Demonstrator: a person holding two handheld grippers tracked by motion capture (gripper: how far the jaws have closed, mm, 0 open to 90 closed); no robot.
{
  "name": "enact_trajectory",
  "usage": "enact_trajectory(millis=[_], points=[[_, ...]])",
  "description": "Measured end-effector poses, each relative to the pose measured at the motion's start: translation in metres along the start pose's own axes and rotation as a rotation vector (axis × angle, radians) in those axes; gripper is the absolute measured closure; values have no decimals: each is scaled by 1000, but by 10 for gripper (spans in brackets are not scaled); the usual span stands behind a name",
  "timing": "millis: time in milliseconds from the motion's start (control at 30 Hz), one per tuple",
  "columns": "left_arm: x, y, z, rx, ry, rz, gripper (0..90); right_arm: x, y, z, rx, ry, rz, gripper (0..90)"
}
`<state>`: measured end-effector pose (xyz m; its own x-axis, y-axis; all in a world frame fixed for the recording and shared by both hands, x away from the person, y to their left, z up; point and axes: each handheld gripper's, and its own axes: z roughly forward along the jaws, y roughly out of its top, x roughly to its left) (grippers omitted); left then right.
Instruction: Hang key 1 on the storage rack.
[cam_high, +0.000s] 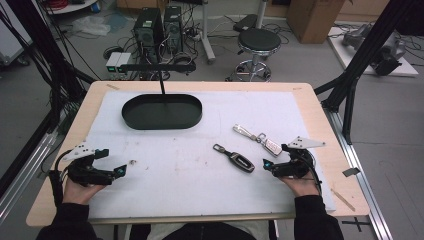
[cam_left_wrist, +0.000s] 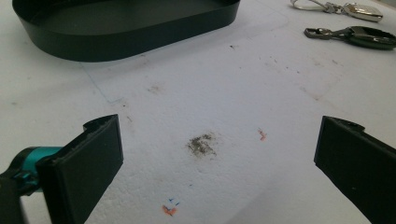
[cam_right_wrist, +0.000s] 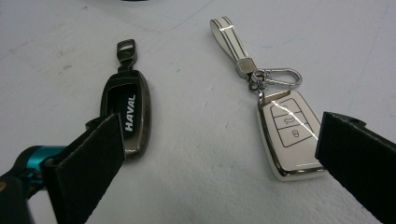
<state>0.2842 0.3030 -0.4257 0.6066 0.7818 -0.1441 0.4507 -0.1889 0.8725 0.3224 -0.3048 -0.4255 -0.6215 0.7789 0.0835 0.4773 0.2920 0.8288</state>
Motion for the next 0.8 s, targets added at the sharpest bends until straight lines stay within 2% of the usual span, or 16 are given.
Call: enact_trajectory(millis=[100, 333, 400, 600, 800], points=[[0, 0, -1, 1, 4, 2, 17, 2, 2, 2, 9, -8, -24, 8], [-1, -1, -1, 2, 9, 7, 17, 4, 10, 7, 28, 7, -31, 8], [-2, -1, -1, 2, 13, 10, 17, 4, 17, 13, 52, 10, -37, 8], [-1, -1, -1, 1, 9, 7, 17, 1, 30, 18, 58, 6, -24, 8], [-1, -2, -1, 2, 7, 7, 17, 2, 48, 25, 80, 3, -41, 8]])
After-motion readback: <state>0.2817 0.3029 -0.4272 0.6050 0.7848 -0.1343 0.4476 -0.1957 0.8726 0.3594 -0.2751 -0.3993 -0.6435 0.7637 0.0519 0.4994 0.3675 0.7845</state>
